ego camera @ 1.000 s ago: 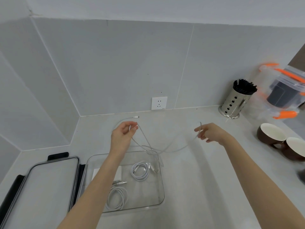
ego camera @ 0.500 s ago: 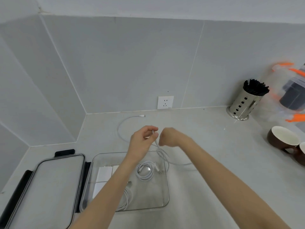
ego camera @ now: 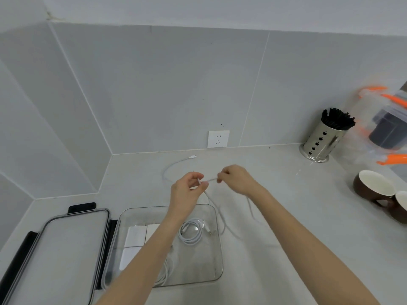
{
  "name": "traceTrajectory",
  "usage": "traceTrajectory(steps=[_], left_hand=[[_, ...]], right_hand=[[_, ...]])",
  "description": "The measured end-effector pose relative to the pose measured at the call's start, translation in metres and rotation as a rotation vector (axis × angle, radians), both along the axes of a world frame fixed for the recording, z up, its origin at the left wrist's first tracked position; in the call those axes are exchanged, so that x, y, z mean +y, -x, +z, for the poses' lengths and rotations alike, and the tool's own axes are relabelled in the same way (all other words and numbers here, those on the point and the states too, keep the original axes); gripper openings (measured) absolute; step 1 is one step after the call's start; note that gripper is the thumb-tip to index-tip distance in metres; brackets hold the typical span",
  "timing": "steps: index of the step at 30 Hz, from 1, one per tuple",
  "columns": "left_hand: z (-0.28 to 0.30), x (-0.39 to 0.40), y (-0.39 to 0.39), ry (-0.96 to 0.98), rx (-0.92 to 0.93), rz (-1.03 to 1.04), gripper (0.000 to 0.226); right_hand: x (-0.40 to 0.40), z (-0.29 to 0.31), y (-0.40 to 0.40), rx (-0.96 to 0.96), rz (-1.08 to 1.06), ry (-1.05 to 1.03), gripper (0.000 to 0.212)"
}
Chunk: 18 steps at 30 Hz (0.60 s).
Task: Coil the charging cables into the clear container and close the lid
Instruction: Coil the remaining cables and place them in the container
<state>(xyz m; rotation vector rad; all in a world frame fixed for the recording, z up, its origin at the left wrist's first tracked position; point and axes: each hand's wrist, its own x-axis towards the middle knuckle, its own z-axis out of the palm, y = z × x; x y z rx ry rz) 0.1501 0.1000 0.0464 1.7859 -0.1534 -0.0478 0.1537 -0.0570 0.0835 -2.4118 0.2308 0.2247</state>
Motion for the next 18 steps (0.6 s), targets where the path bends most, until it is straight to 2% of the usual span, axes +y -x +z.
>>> traceTrajectory(steps=[3,9,12,16,18], left_hand=[[-0.005,-0.001,-0.003,-0.059,-0.011,0.064,0.019],[-0.004,-0.007,-0.008,-0.151,0.025,0.070,0.030],[-0.009,-0.010,-0.012,-0.264,0.118,0.045,0.034],[-0.009,-0.008,-0.017,-0.272,0.339,-0.053,0.031],[-0.007,-0.006,-0.018,-0.439,0.355,-0.102,0.037]], right_hand=[[-0.014,0.047,0.011,-0.207,-0.038,-0.118,0.026],[-0.032,0.108,0.033,-0.416,-0.080,-0.227,0.027],[-0.039,0.125,0.038,-0.562,-0.156,-0.429,0.033],[-0.041,0.138,0.036,-0.739,-0.244,-0.786,0.037],[-0.039,0.138,0.034,-0.770,-0.255,-0.869,0.037]])
